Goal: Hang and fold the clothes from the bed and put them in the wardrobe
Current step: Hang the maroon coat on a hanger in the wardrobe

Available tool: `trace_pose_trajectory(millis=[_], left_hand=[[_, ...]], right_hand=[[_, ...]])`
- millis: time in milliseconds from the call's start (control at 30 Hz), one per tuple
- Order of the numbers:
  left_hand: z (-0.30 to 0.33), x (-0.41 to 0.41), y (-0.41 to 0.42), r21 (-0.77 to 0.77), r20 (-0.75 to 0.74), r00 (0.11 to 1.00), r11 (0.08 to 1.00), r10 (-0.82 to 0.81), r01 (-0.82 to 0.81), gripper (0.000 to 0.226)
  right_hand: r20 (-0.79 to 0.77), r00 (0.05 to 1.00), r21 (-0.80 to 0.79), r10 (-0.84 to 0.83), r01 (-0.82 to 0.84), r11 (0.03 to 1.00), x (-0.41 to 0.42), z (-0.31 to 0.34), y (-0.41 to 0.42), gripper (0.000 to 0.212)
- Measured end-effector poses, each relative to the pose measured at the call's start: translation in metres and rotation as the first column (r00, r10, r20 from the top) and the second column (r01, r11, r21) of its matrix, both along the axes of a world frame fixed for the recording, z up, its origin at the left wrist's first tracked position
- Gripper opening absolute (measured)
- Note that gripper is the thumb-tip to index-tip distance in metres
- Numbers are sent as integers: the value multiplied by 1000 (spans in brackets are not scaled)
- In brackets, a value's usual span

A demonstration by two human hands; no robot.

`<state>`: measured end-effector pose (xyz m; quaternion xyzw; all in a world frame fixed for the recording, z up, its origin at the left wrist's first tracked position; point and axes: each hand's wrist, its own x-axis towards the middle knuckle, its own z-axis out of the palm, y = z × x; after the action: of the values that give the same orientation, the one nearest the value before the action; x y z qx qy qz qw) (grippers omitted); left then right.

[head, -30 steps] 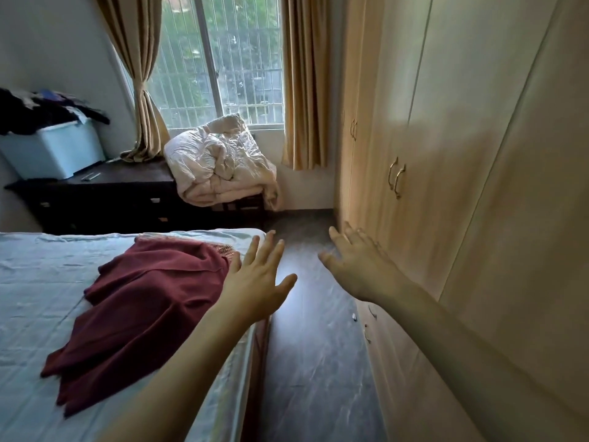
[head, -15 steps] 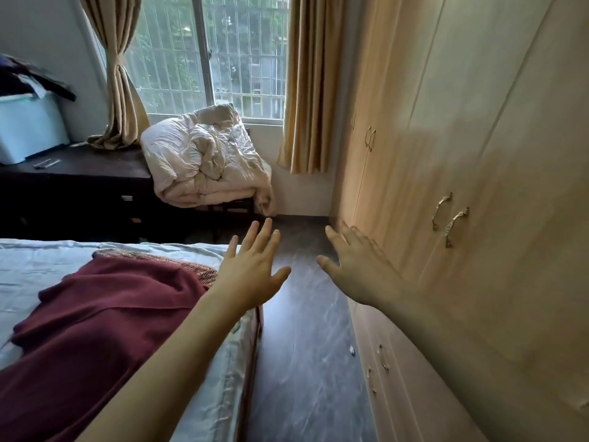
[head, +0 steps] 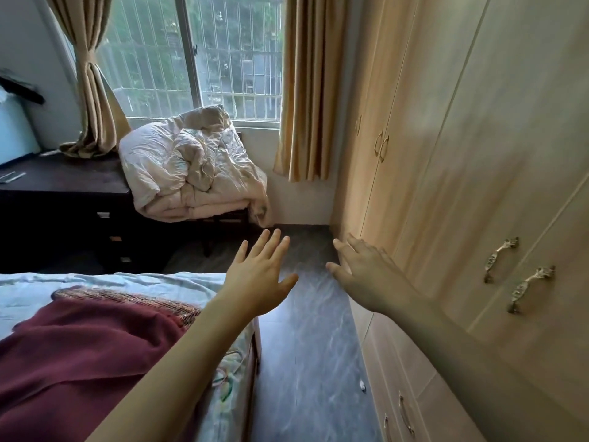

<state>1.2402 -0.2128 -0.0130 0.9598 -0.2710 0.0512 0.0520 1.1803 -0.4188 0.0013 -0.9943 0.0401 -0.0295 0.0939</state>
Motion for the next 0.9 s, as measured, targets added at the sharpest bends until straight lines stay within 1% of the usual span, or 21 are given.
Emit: trace_pose_trajectory(millis=[67, 200, 267, 367, 500, 600, 733, 800, 900], left_hand=[[-5, 24, -13, 17, -5, 1000, 1000, -1, 1, 74], [-6, 86, -47, 60, 56, 998, 998, 21, -24, 77], [-4, 121, -72, 50, 64, 998, 998, 24, -28, 77], [-1, 171, -112, 12, 22, 999, 1000, 29, -29, 77], [8, 235, -152, -15, 13, 998, 998, 69, -69, 77], [14, 272, -172, -18, 11, 997, 997, 77, -77, 74], [17, 321, -194, -34, 18, 996, 996, 82, -81, 75], [17, 346, -204, -56, 28, 996, 995, 83, -81, 76], [14, 382, -217, -45, 27, 998, 998, 53, -52, 75]], right_hand=[[-20, 1000, 27, -9, 9, 1000, 28, -2, -19, 63], [-1, 1000, 50, -26, 26, 998, 89, 7, -67, 62], [11, 1000, 59, -19, 18, 998, 123, 11, -90, 63], [34, 999, 61, -15, 13, 998, 172, 13, -123, 63], [76, 997, 94, 0, -7, 996, 241, 16, -166, 64], [95, 995, 107, 15, -25, 994, 286, 18, -185, 65], [81, 994, 117, 68, -77, 990, 338, 19, -199, 66], [84, 994, 117, 75, -84, 989, 365, 19, -207, 66], [95, 993, 121, 70, -81, 989, 406, 17, -215, 69]])
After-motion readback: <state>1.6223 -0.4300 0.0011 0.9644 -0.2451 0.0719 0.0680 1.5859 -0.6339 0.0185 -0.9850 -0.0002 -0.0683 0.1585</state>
